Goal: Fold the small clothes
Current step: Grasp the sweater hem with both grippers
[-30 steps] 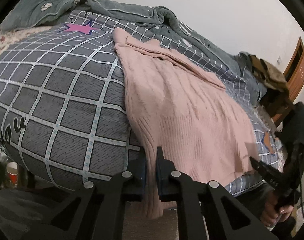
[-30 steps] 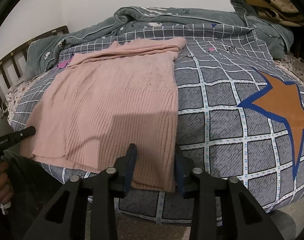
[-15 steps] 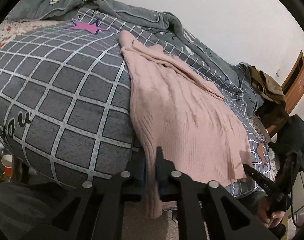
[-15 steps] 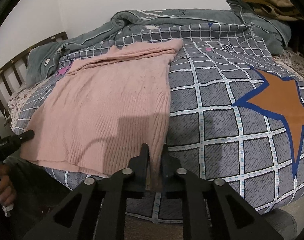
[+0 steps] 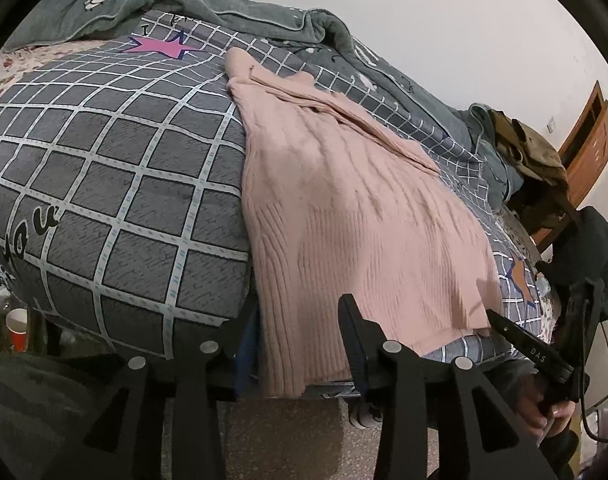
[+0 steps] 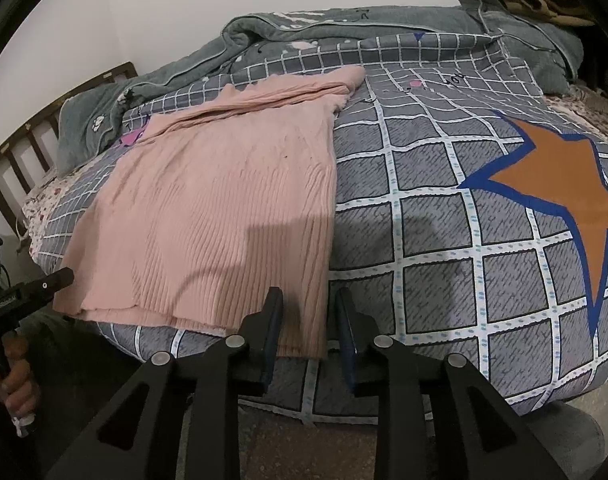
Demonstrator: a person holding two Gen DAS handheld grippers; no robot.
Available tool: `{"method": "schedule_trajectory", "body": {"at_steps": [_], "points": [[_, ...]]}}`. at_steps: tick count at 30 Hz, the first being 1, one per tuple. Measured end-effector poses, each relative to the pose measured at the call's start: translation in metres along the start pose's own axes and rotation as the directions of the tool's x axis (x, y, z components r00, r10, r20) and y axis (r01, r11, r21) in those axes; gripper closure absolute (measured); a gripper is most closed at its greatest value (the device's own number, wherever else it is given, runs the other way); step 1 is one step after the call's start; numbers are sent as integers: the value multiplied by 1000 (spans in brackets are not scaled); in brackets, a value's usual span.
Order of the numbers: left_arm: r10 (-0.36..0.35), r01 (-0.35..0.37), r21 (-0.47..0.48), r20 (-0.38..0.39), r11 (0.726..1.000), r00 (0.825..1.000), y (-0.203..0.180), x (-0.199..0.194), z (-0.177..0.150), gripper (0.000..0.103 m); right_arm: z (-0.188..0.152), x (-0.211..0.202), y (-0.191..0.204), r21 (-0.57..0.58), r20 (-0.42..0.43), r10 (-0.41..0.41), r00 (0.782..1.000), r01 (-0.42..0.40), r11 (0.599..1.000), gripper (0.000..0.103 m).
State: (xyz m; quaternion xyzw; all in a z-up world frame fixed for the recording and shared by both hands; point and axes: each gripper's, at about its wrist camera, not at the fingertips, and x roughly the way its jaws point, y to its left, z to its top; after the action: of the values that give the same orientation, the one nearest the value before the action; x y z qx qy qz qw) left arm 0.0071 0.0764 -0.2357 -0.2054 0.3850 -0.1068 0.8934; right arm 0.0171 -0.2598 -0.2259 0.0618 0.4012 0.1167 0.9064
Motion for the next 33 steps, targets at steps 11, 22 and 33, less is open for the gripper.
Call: {"method": "schedule_trajectory", "body": {"at_steps": [11,22,33], "points": [[-88,88,-57,-1,994,996,-2,-11,18,96,7,-27,-3,50,76,157,985,-161,986,98],[-173,187,-109,122,976,977,-17,-58,79,96,68,-68,-13,206,219,283,934,-328,922,98],[-127,160,-141,219,977,968,-18,-43,178,96,179,-47,-6,255,305,358,882,-438,862,98]]}}
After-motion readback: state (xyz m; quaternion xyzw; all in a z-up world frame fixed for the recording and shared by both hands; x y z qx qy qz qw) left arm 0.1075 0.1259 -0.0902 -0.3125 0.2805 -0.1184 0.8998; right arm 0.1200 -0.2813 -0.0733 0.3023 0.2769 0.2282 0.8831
